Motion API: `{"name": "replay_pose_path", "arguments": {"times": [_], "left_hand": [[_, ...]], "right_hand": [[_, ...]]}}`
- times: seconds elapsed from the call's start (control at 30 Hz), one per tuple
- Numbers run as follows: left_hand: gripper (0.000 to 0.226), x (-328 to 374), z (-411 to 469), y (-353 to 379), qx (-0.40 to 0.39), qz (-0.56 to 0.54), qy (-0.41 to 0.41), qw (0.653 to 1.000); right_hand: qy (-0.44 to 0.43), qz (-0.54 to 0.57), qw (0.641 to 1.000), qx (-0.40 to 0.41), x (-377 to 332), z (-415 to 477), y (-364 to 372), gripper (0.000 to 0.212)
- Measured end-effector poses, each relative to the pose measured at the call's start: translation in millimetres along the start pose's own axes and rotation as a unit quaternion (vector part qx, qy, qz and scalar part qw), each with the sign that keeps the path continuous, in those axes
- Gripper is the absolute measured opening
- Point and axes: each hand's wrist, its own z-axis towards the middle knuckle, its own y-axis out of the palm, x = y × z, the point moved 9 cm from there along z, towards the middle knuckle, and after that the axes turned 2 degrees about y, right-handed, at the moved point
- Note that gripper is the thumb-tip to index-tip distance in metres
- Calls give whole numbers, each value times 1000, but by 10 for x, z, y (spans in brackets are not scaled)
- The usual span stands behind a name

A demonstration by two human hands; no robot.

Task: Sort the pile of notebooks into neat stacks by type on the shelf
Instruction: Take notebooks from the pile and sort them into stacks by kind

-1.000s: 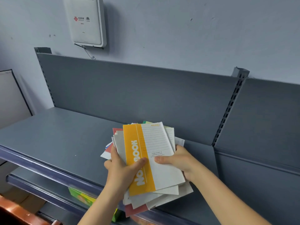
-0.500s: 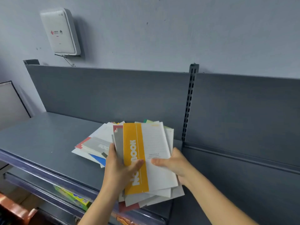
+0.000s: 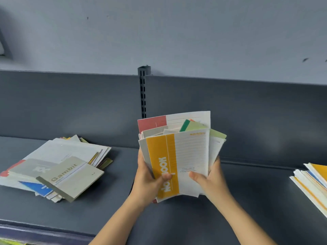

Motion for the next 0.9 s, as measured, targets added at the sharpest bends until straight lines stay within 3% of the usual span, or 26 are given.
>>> {"name": "replay_pose_path", "arguments": {"times": [0.27,0.6,0.8,0.9], "left_hand": [[96,5,85,235,-68,2,19,997],[113,16,83,151,-116,-42,16,992],[74,-69,26,189,-97,-8,1,995],[70,-65,85,218,-95,-2,3,996]], "right_hand": [[36,45,998,39,266,-115,-217,64],[12,43,999,-5,98,-137,-158,92],[18,66,997,22,147,-237,-100,85],[-3,72,997,36,101,-262,-60,87]]}}
